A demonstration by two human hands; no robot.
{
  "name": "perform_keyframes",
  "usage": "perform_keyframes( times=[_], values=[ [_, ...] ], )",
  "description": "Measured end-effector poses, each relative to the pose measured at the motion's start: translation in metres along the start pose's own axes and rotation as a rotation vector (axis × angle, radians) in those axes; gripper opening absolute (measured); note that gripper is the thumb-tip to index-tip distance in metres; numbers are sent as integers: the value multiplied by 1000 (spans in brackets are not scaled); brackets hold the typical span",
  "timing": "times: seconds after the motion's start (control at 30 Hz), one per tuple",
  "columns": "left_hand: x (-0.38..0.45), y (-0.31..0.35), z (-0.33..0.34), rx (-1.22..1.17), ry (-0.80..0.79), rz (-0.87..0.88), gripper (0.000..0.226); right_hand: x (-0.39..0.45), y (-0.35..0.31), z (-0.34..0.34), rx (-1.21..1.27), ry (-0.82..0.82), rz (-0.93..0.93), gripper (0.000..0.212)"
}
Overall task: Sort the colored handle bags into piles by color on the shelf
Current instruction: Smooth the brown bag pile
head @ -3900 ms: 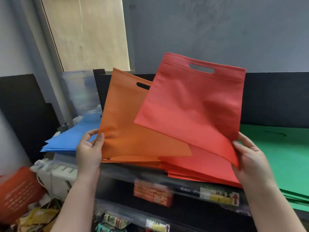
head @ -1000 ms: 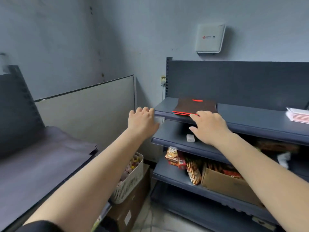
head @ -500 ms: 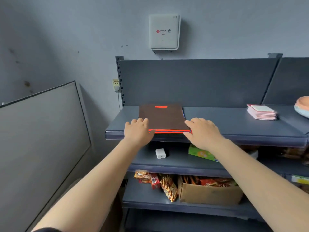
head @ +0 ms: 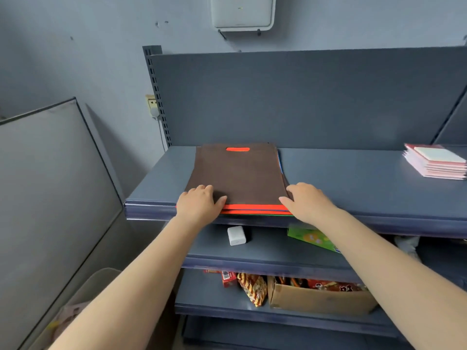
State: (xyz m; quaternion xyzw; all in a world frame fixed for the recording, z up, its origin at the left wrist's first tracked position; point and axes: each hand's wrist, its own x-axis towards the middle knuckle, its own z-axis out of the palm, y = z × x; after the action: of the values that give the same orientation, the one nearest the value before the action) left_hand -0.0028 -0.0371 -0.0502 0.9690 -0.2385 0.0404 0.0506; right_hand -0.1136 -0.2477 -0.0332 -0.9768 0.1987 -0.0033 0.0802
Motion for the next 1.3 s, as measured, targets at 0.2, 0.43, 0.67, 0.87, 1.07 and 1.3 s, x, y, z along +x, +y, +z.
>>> perform_keyframes(
  times=[0.2, 0.43, 0.67, 0.87, 1.07, 1.3],
  values=[
    [12, 5, 13, -71, 48, 41, 45, 41, 17, 12, 247, 33, 118, 40],
    [18, 16, 16, -93, -53, 192, 56, 56, 34, 19, 616, 167, 217, 35],
    [26, 9, 17, -244, 39, 93, 43, 58, 45, 25, 476, 338, 205, 17],
    [37, -11, 19, -227, 35, -126, 45, 51, 67, 27, 505, 507, 194, 18],
    [49, -30, 16, -302, 13, -258, 49, 39, 72, 22, 734, 588, 233, 8],
    [56, -39, 7, -335, 17, -410, 43, 33, 73, 24, 820, 562, 285, 27]
  ],
)
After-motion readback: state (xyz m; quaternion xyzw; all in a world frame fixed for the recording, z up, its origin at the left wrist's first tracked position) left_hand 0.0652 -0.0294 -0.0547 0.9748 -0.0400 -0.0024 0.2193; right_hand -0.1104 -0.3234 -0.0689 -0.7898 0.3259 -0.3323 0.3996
